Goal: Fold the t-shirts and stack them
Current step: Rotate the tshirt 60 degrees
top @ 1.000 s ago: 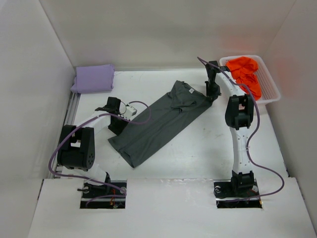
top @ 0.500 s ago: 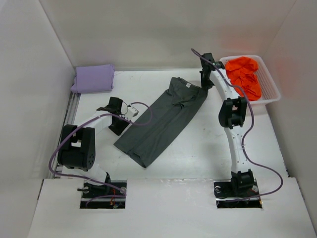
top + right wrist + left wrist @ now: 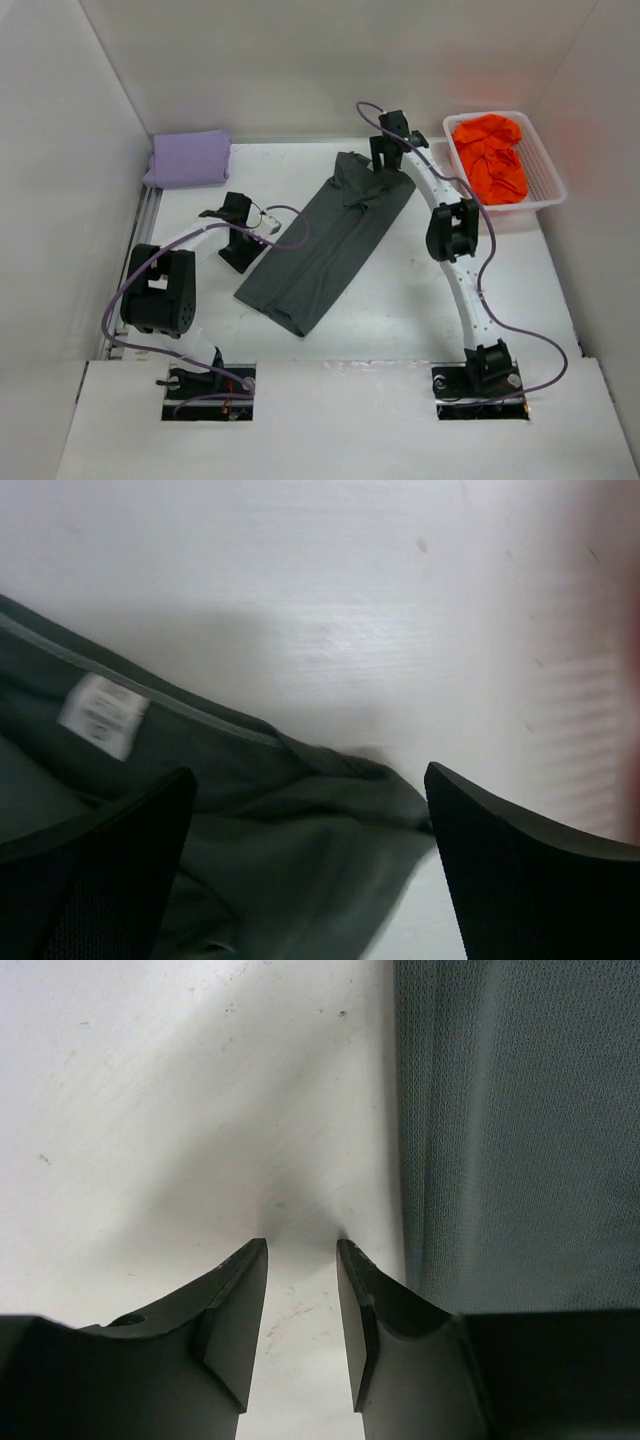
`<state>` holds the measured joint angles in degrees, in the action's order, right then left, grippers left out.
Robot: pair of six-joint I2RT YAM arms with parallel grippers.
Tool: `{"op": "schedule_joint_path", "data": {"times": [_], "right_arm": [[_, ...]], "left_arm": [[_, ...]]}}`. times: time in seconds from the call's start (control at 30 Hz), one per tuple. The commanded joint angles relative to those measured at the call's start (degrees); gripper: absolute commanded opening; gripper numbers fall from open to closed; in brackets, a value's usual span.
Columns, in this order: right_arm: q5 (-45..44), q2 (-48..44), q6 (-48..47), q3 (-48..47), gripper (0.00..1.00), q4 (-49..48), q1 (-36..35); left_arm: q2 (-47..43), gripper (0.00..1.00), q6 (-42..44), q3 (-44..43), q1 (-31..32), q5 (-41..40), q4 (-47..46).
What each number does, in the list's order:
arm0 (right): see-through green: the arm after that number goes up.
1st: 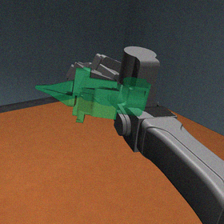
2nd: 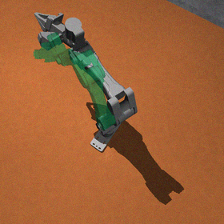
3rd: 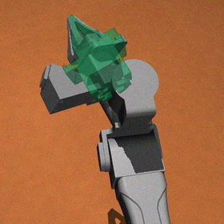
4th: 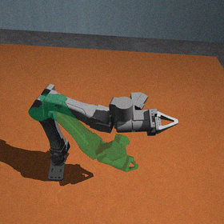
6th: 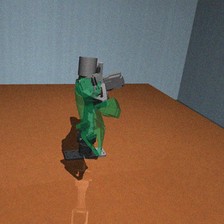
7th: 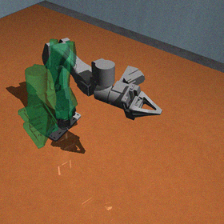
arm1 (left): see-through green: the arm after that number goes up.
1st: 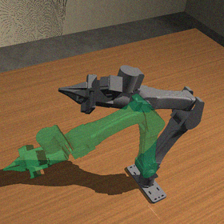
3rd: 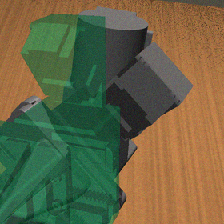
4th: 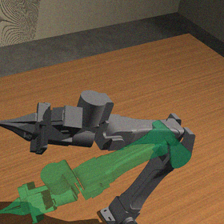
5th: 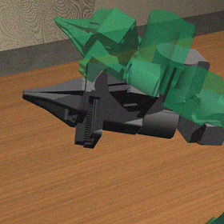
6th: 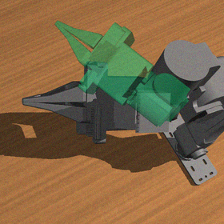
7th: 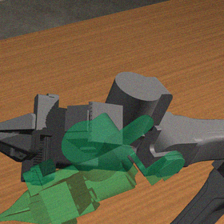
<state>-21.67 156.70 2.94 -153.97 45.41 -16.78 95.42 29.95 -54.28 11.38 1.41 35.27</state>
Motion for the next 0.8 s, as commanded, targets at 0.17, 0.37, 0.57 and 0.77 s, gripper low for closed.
{"op": "schedule_joint_path", "data": {"times": [0.17, 0.37, 0.57, 0.77], "right_arm": [[-6.71, -34.40, 3.83, 31.23, 1.00, -8.04, 0.40], [-5.76, -62.10, 16.18, 66.73, 1.00, -15.96, -16.89], [0.66, -71.36, 47.55, 91.89, 1.00, -23.76, -37.03], [3.03, -67.95, 63.49, 97.02, 0.77, -32.30, -48.03]], "left_arm": [[0.74, 0.36, -2.80, 6.90, 0.01, 5.45, 7.89], [-4.09, 0.38, -2.53, 8.67, -3.59, 5.18, 5.43], [-8.57, 0.39, -3.32, 8.67, -7.02, 7.11, 4.46], [-14.81, 0.43, -4.11, 9.45, -10.54, 12.20, 4.20]]}}
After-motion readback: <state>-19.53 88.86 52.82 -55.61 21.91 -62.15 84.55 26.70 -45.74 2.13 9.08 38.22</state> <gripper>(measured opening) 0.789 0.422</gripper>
